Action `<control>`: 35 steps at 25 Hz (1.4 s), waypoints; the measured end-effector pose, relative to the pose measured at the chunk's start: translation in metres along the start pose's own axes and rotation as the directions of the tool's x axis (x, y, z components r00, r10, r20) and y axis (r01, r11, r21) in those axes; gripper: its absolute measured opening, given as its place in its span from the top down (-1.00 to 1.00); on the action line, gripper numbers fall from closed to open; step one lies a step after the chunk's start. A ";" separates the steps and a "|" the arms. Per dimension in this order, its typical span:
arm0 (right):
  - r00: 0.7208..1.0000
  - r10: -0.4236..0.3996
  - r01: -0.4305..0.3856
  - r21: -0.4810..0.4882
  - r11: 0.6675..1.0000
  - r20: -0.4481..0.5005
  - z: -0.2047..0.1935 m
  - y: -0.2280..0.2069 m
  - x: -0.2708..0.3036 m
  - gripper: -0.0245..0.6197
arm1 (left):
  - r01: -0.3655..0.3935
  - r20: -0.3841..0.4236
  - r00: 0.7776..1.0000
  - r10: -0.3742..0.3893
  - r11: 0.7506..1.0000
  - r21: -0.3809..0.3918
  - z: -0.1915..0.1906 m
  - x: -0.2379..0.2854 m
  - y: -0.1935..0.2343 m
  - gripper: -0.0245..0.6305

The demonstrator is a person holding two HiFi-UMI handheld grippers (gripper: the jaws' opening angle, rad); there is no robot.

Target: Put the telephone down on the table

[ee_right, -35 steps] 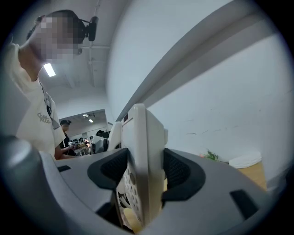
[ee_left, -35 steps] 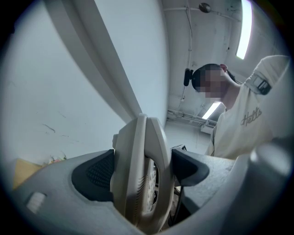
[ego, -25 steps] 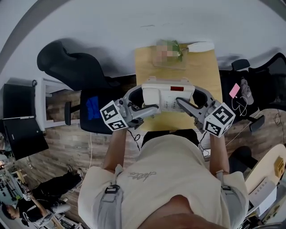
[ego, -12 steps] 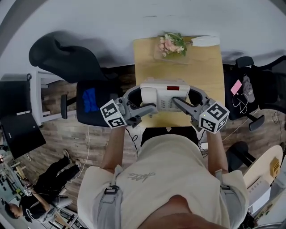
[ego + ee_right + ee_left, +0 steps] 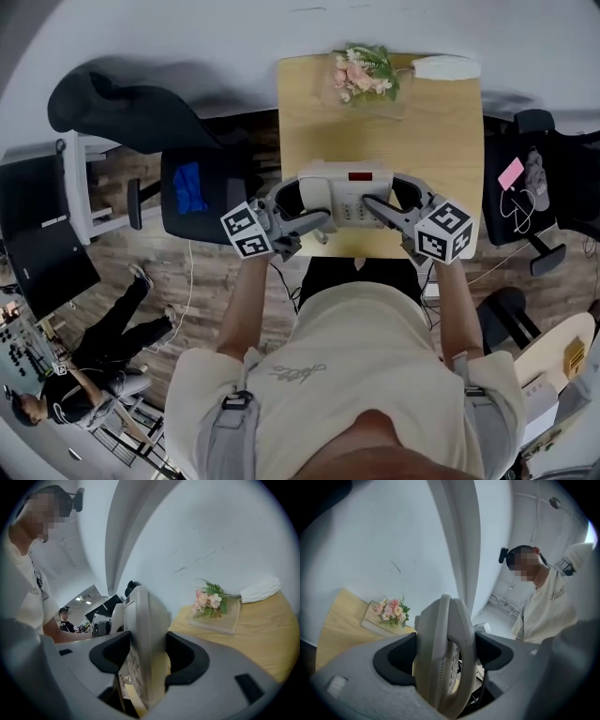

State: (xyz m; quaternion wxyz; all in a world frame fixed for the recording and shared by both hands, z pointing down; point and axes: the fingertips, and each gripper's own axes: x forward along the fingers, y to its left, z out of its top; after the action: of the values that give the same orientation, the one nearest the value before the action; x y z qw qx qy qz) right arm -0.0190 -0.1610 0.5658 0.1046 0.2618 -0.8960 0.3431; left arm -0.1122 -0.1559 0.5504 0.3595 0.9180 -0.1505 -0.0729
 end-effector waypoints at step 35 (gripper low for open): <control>0.992 -0.058 0.081 0.213 0.974 -0.113 -0.049 -0.165 -0.013 0.19 | 0.010 -0.179 0.982 -0.051 0.975 -0.221 -0.066 0.121 0.116 -0.24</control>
State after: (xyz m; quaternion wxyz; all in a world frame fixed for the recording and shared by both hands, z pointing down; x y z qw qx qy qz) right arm 0.0814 -0.2271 0.6899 0.1348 0.2843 -0.8366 0.4484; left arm -0.0081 -0.2337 0.6745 0.4697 0.8778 -0.0936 -0.0094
